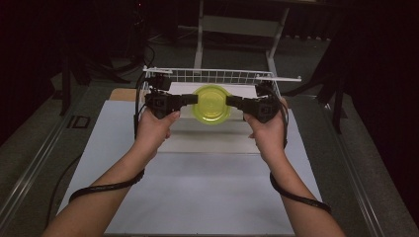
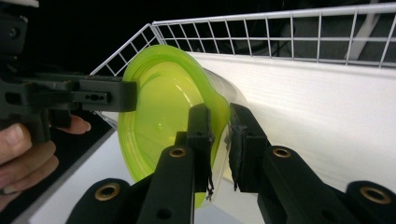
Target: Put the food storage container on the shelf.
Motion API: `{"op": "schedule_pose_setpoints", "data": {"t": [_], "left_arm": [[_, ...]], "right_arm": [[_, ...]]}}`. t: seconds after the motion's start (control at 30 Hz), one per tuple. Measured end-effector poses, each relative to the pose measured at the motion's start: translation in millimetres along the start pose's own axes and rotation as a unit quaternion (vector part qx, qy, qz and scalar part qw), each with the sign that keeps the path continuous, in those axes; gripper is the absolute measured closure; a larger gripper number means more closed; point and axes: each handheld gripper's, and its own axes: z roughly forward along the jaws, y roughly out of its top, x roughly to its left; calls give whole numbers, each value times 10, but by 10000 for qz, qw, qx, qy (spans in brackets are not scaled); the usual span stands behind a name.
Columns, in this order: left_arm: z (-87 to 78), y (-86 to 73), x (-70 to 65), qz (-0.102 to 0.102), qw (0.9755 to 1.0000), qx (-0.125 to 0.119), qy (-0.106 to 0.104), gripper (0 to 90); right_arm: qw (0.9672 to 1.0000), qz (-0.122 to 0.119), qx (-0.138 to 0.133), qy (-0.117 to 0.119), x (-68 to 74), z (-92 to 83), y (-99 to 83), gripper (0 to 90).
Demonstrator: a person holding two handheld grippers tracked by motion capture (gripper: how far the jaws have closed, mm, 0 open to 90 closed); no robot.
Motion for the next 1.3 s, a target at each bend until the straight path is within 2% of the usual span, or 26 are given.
{"op": "schedule_pose_setpoints", "data": {"t": [0.07,0.17,0.27,0.33,0.47,0.5,0.57,0.67,0.73,0.83,0.9,0.93,0.97,1.0,1.03,1.1,1.17,1.27,1.3], "left_arm": [[14,17,12,-34,10000,-13,-2,777],[53,13,25,-110,9999,6,53,713],[93,8,54,-165,9998,-15,129,698],[112,14,87,-291,9995,-33,99,678],[135,15,107,-350,9993,-80,43,660],[149,11,119,-372,9993,-76,-33,660],[166,7,133,-421,9991,-54,-47,607],[181,4,133,-517,9986,-82,0,593],[187,3,119,-505,9987,-102,39,592],[198,-1,113,-512,9986,-151,38,498],[180,-2,125,-538,9983,-242,-42,433],[161,-3,127,-501,9983,-299,-49,408],[138,-5,130,-456,9983,-349,-128,403],[114,-14,132,-389,9979,-452,-239,360],[82,-25,128,-248,9980,-489,-322,331],[43,-45,99,-22,9979,-561,-320,323],[0,-81,74,251,9966,-681,-393,253],[-54,-139,39,545,9944,-873,-224,149],[-71,-161,28,598,9935,-955,-133,146]], "right_arm": [[9998,176,72,48,-37,20,35,783],[9999,86,73,-62,-39,51,56,684],[9997,-32,72,-230,-30,71,81,677],[9997,-14,27,-251,-35,79,105,659],[9995,4,-1,-302,-61,95,134,648],[9995,19,-15,-327,-72,101,138,646],[9993,53,-1,-368,-112,119,150,640],[9992,146,25,-359,-162,138,166,606],[9992,150,30,-369,-179,146,171,583],[9994,87,16,-340,-168,140,164,549],[9993,-45,-30,-381,-131,116,154,545],[9992,-118,-56,-374,-112,100,150,540],[9992,-156,-88,-356,-90,83,145,540],[9990,-219,-118,-376,-65,65,142,540],[9988,-342,-138,-314,-10,24,131,544],[9988,-355,-164,-289,9,10,123,549],[9986,-424,-214,-211,56,-28,93,564],[9985,-469,-274,-80,119,-68,25,622],[9985,-471,-292,-21,138,-76,-7,655]]}}
